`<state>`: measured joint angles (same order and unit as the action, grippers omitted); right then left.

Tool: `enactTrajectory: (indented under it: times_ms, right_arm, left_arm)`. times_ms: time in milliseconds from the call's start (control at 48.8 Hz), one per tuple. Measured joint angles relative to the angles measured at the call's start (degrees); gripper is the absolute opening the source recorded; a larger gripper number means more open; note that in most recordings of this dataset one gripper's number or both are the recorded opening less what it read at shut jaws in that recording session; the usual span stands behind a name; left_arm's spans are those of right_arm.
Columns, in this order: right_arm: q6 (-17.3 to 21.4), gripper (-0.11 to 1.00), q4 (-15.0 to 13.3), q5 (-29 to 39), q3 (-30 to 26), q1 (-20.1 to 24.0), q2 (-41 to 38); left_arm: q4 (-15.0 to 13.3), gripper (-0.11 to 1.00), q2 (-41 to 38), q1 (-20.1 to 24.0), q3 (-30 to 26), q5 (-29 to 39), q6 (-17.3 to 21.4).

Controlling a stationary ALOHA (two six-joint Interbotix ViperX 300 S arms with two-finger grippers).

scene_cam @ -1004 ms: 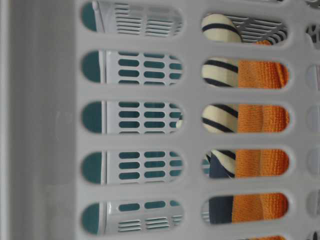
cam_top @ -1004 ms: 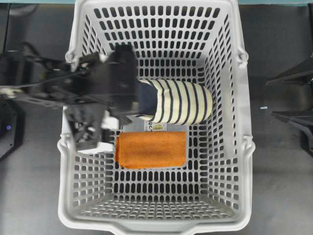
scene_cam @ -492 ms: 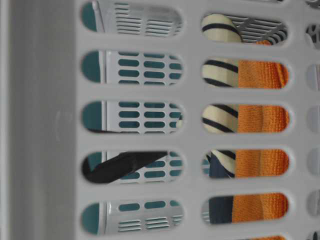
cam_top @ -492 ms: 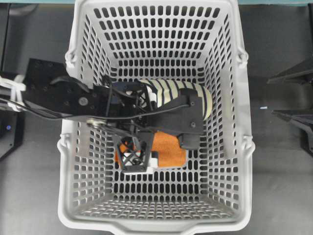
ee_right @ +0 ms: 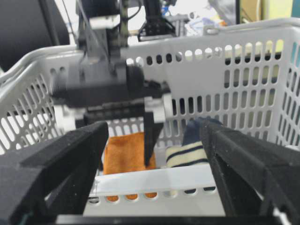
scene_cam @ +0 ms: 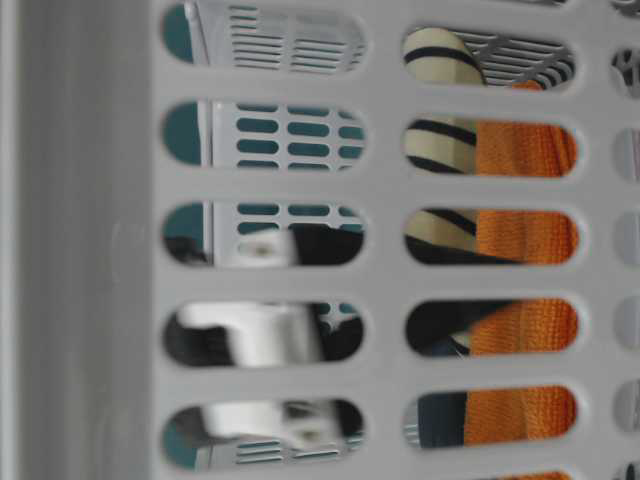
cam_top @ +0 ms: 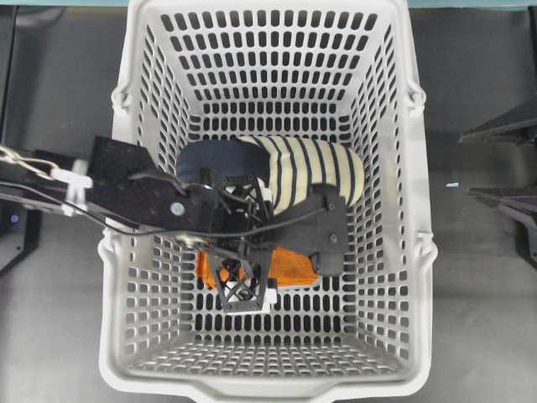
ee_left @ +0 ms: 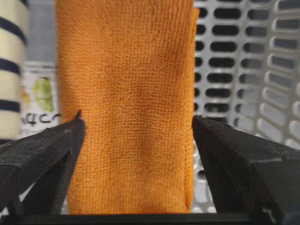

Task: Pick up the orange cloth from the shopping basket with the left arm.
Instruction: 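Lower the open left gripper onto the orange cloth and close it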

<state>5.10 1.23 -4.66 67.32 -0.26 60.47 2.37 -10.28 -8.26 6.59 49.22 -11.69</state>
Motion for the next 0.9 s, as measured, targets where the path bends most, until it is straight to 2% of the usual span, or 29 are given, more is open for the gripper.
enactTrajectory:
  times_ms: [348, 471, 512, 574, 717, 778, 901]
  right_arm:
    - [0.1, 0.76, 0.1, 0.0, 0.1, 0.0, -0.1]
    - [0.0, 0.76, 0.1, 0.0, 0.1, -0.1, -0.1]
    - [0.0, 0.76, 0.0, 0.0, 0.2, -0.1, 0.0]
    - [0.0, 0.76, 0.1, 0.0, 0.2, -0.1, -0.1]
    - [0.0, 0.76, 0.1, 0.0, 0.2, -0.1, 0.0]
    - [0.0, 0.76, 0.1, 0.0, 0.2, 0.0, 0.0]
    - [0.0, 0.76, 0.0, 0.0, 0.2, -0.1, -0.1]
  left_arm:
    - [-0.1, 0.88, -1.1, -0.2, 2.4, -1.7, -0.2]
    - [0.0, 0.84, -1.0, -0.2, 2.7, -1.7, 0.0]
    - [0.0, 0.79, -1.0, -0.2, 2.6, -1.7, 0.1]
    - [0.0, 0.65, -1.0, -0.2, 2.6, -1.8, 0.4]
    - [0.0, 0.27, -0.7, 0.0, 2.5, -1.7, 0.5]
    - [0.0, 0.13, -0.3, 0.3, 2.5, -1.6, 0.5]
    - [0.0, 0.12, 0.7, 0.3, 2.3, -0.9, 0.8]
